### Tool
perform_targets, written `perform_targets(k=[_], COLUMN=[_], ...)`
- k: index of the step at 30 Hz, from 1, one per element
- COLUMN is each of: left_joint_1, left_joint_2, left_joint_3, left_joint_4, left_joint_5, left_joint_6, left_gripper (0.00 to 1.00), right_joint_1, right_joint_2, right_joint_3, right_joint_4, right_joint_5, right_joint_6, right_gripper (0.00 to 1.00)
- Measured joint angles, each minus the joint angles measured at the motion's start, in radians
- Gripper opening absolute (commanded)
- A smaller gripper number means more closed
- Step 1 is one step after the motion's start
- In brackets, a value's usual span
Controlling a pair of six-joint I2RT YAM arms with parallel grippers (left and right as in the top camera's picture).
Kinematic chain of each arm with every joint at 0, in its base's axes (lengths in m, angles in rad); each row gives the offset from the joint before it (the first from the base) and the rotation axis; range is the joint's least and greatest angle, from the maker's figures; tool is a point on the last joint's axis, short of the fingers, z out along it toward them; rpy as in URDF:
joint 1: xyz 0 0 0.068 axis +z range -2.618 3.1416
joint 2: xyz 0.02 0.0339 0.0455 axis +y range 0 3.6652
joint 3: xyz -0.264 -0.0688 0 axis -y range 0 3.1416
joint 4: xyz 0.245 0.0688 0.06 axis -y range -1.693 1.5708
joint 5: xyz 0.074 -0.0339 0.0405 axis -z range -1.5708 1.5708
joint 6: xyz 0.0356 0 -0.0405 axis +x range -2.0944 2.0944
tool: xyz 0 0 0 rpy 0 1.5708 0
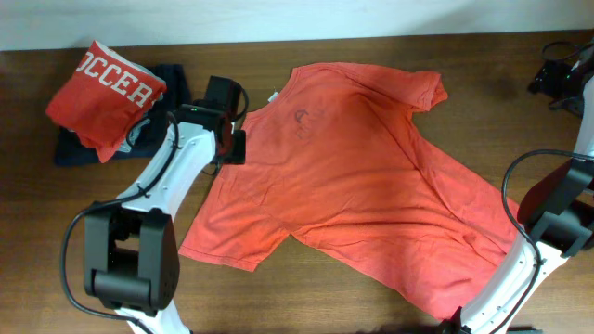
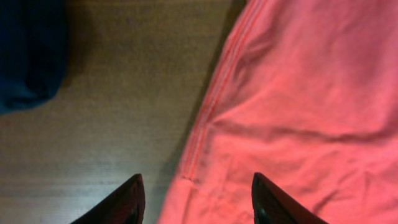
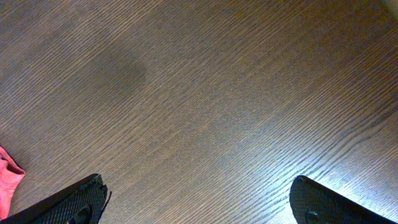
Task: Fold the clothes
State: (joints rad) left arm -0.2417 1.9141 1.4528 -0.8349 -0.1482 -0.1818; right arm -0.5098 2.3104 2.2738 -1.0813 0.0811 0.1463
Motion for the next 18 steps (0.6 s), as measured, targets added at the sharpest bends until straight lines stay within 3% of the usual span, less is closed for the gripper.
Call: perform_targets(k=[7,18], left_joint_1=[0.060,0.108], left_joint_2=[0.106,0.140], left_joint_3=[0.000,-0.002], left_joint_4=[0.033,0.062], left_joint_5=[0.058,0.206], left_joint_6=[0.070,0.115], left_gripper=[0.45,0.45], right_joint_1=[0.000,0.000], right_joint_2=[0.000,0.000], right_joint_3=[0.000,0.000], right_joint_4=[0.000,0.000], right_joint_5=[0.000,0.000], right_joint_6=[0.000,0.001], right_gripper=[0.99,0.99])
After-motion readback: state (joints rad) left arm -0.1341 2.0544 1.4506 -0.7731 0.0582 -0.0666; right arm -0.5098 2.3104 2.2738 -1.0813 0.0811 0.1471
